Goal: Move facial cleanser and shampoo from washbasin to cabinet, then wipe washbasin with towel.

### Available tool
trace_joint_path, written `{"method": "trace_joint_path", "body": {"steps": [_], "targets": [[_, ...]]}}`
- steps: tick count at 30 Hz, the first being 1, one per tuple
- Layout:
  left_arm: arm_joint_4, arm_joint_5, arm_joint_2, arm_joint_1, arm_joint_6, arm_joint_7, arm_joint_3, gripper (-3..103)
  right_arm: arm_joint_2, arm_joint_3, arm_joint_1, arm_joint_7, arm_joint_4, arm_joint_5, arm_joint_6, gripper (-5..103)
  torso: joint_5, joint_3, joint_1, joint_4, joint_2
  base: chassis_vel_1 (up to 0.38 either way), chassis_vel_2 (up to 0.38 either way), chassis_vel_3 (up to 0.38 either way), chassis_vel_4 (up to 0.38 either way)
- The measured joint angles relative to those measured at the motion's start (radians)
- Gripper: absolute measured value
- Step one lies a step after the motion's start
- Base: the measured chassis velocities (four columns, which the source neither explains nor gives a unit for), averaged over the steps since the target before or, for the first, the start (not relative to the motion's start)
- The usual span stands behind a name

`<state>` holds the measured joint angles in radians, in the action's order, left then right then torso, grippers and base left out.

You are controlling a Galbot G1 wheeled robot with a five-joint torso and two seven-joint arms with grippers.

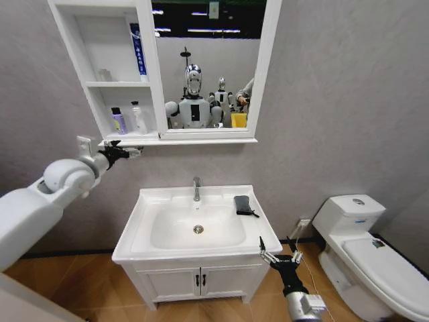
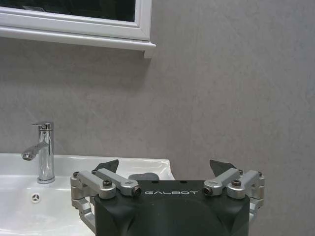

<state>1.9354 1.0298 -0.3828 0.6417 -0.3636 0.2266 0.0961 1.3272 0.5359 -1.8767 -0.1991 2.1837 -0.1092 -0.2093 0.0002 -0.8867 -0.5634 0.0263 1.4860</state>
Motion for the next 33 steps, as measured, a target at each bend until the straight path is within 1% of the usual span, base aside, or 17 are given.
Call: {"method": "trace_joint_path", "body": {"steps": [3, 4, 5, 8, 11, 12, 14, 15, 17, 18, 19, 20, 21, 23, 26, 29, 33], "targets": [[0.016, -0.032, -0.017, 0.075, 0.017, 0.006, 0.024, 100, 0.009, 0.006, -0.011, -0.006, -0.001, 0.008, -0.008, 100, -0.0006, 0.000, 0.000, -0.0003, 0.000, 0.000, 0.000, 0.000, 0.000], [0.030, -0.054, -0.037, 0.147, 0.027, 0.012, 0.061, 100, 0.017, 0.013, -0.024, -0.013, -0.001, 0.012, -0.013, 100, -0.0006, 0.000, 0.000, 0.0008, 0.000, 0.000, 0.000, 0.000, 0.000], [0.043, -0.079, -0.060, 0.269, 0.032, 0.015, 0.160, 100, 0.019, 0.019, -0.030, -0.020, 0.001, 0.011, -0.015, 100, 0.0000, 0.000, 0.000, 0.0010, 0.000, 0.000, 0.000, 0.000, 0.000], [0.046, -0.097, -0.076, 0.344, 0.036, 0.015, 0.233, 100, 0.018, 0.023, -0.031, -0.022, 0.003, 0.008, -0.015, 100, -0.0004, 0.000, 0.000, 0.0005, 0.000, 0.000, 0.000, 0.000, 0.000], [0.069, -0.157, -0.171, 0.662, 0.055, 0.000, 0.503, 100, 0.005, 0.034, -0.023, -0.031, 0.007, -0.041, 0.014, 100, -0.0008, 0.000, 0.000, -0.0002, 0.000, 0.000, 0.000, 0.000, 0.000], [0.069, -0.157, -0.171, 0.662, 0.055, 0.000, 0.503, 100, 0.005, 0.034, -0.023, -0.031, 0.007, -0.041, 0.014, 100, -0.0008, 0.000, 0.000, -0.0002, 0.000, 0.000, 0.000, 0.000, 0.000], [0.102, -0.197, -0.247, 0.821, 0.065, -0.011, 0.620, 100, -0.003, 0.037, -0.010, -0.041, 0.007, -0.063, 0.035, 100, 0.0000, 0.000, 0.000, -0.0003, 0.000, 0.000, 0.000, 0.000, 0.000], [0.102, -0.197, -0.247, 0.821, 0.065, -0.011, 0.620, 100, -0.003, 0.037, -0.010, -0.041, 0.007, -0.063, 0.035, 100, 0.0000, 0.000, 0.000, -0.0003, 0.000, 0.000, 0.000, 0.000, 0.000], [0.139, -0.244, -0.337, 0.917, 0.074, -0.021, 0.691, 100, -0.009, 0.038, -0.002, -0.046, 0.007, -0.071, 0.047, 100, 0.0000, 0.000, 0.000, -0.0002, 0.000, 0.000, 0.000, 0.000, 0.000], [0.139, -0.244, -0.337, 0.917, 0.074, -0.021, 0.691, 100, -0.009, 0.038, -0.002, -0.046, 0.007, -0.071, 0.047, 100, 0.0000, 0.000, 0.000, -0.0002, 0.000, 0.000, 0.000, 0.000, 0.000], [0.177, -0.279, -0.422, 0.997, 0.081, -0.028, 0.740, 100, -0.014, 0.038, 0.000, -0.049, 0.010, -0.078, 0.057, 100, -0.0001, 0.000, 0.000, 0.0000, 0.000, 0.000, 0.000, 0.000, 0.000], [0.186, -0.287, -0.439, 1.013, 0.083, -0.030, 0.748, 100, -0.015, 0.037, 0.000, -0.050, 0.011, -0.080, 0.059, 100, -0.0001, 0.000, 0.000, -0.0001, 0.000, 0.000, 0.000, 0.000, 0.000], [0.229, -0.325, -0.513, 1.080, 0.093, -0.045, 0.782, 100, -0.021, 0.036, 0.000, -0.051, 0.013, -0.086, 0.066, 100, -0.0002, 0.000, 0.000, -0.0004, 0.000, 0.000, 0.000, 0.000, 0.000], [0.243, -0.336, -0.533, 1.099, 0.097, -0.049, 0.792, 100, -0.022, 0.036, 0.000, -0.052, 0.013, -0.087, 0.066, 100, -0.0002, 0.000, 0.000, -0.0002, 0.000, 0.000, 0.000, 0.000, 0.000], [0.328, -0.370, -0.627, 1.186, 0.108, -0.053, 0.817, 100, -0.024, 0.029, -0.005, -0.039, 0.014, -0.077, 0.066, 100, 0.0000, 0.000, 0.000, 0.0001, 0.000, 0.000, 0.000, 0.000, 0.000], [0.345, -0.382, -0.642, 1.205, 0.114, -0.055, 0.818, 100, -0.021, 0.026, -0.010, -0.034, 0.015, -0.069, 0.062, 100, 0.0002, 0.000, 0.000, 0.0001, 0.000, 0.000, 0.000, 0.000, 0.000], [0.385, -0.454, -0.687, 1.256, 0.136, -0.073, 0.814, 100, -0.010, 0.012, -0.030, -0.022, 0.015, -0.034, 0.048, 100, 0.0001, 0.000, 0.000, 0.0002, 0.000, 0.000, 0.000, 0.000, 0.000]]}}
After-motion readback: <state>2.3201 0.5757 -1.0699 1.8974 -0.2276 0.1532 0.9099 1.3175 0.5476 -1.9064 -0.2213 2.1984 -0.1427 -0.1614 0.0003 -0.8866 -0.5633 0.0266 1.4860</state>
